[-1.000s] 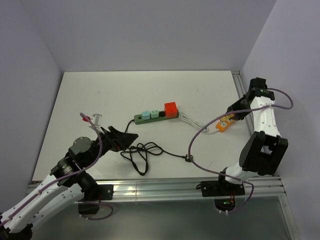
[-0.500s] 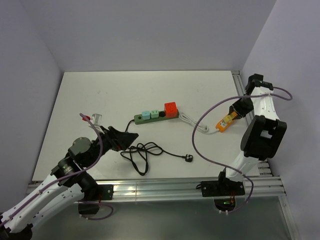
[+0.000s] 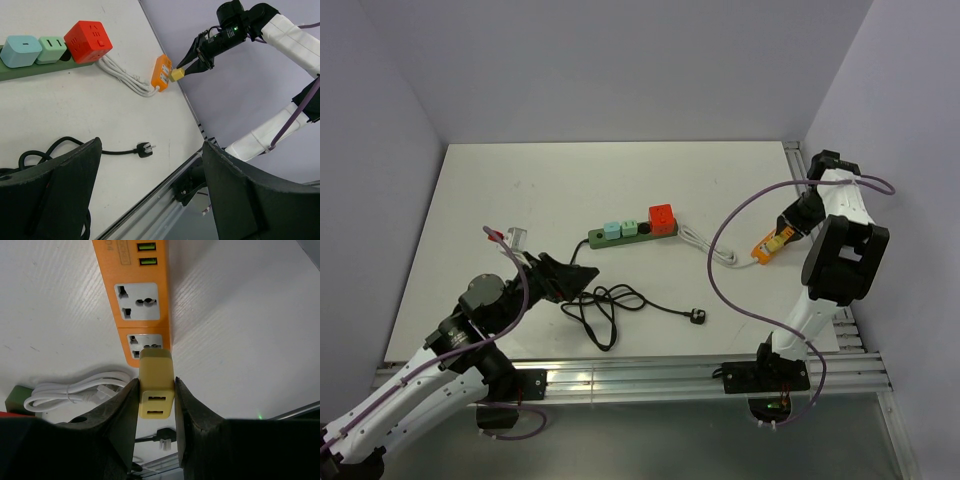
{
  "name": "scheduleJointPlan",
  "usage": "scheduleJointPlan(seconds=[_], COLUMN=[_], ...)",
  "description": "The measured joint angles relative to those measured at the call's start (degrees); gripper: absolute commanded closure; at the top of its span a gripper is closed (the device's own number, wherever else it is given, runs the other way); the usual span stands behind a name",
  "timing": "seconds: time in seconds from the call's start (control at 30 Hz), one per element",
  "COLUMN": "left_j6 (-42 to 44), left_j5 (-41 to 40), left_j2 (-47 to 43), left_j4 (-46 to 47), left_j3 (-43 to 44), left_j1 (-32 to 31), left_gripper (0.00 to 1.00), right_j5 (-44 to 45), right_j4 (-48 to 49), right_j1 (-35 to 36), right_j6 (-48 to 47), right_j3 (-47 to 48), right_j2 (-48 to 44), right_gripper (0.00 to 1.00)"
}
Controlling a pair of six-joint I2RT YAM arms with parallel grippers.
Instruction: Insert the plug
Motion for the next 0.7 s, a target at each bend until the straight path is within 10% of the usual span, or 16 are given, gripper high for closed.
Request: scheduleJointPlan(seconds=[0.7], left_j6=[-0.02], left_j5=[0.0], left_j2=[1.55], left_j4=[2.4], left_j3=[-0.98], left_j1=[0.0], left_gripper=[0.14], right_j5=[0.13], right_j4=[2.12], right_j1=[1.75], right_j6=[-0.55], right_j3=[1.42], right_j2=[2.19], right_gripper=[1.0])
